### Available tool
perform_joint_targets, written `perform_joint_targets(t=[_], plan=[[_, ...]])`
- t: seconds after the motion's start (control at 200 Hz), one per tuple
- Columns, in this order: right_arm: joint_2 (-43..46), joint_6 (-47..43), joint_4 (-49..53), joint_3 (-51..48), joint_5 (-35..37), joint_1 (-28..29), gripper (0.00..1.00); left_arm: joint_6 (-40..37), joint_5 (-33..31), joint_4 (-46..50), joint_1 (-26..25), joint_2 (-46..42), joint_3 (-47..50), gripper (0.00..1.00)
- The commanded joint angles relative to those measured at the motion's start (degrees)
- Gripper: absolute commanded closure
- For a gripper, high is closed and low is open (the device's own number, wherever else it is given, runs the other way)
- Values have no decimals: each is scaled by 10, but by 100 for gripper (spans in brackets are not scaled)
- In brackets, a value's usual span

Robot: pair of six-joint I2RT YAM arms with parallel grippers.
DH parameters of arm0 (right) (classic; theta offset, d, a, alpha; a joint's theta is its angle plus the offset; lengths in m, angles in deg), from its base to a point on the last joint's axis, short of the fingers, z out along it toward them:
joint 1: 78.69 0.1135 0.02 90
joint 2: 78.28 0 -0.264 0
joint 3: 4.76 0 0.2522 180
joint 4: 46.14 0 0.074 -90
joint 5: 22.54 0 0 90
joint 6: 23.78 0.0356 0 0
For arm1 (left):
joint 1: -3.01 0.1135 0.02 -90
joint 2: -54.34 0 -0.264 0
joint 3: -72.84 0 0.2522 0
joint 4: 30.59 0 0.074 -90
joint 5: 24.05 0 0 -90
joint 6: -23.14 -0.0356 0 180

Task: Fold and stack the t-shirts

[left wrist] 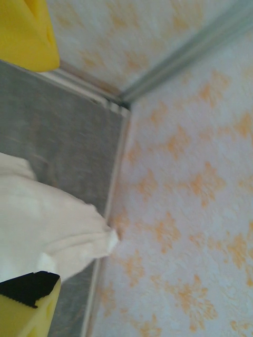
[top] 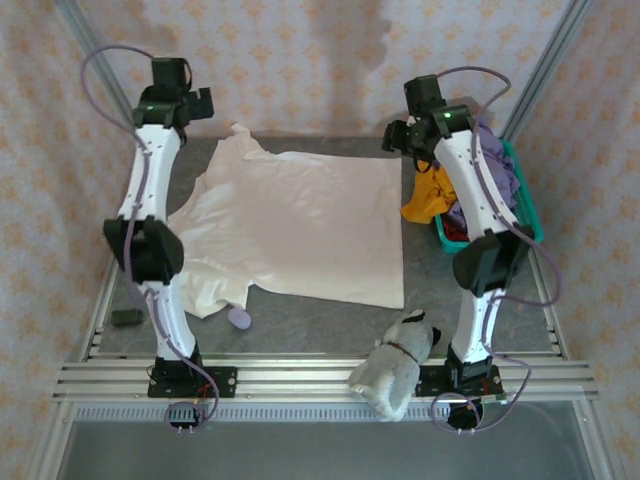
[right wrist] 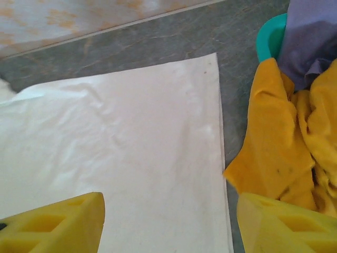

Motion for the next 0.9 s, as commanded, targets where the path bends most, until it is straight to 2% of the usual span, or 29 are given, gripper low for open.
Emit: perform_joint_targets(t=[0.0, 0.165, 0.365, 0.43, 0.621, 0.896], plan=[[57, 26, 52, -83, -21, 16, 34, 40, -1, 173, 15, -92, 102, 0], [174, 68, 22, -287, -69, 40, 36, 57, 32, 304, 48, -181, 245, 0], [259, 101, 11, -472, -105, 43, 43, 62, 59, 356, 77, -220, 348, 1], [269, 106, 3, -520, -121, 44, 49, 80, 73, 355, 84, -222, 376, 1], [264, 110, -26, -605, -135, 45, 59, 134, 117, 302, 111, -216, 467, 6], [225, 96, -50, -649, -144, 45, 71, 166, 92, 244, 113, -226, 520, 9]])
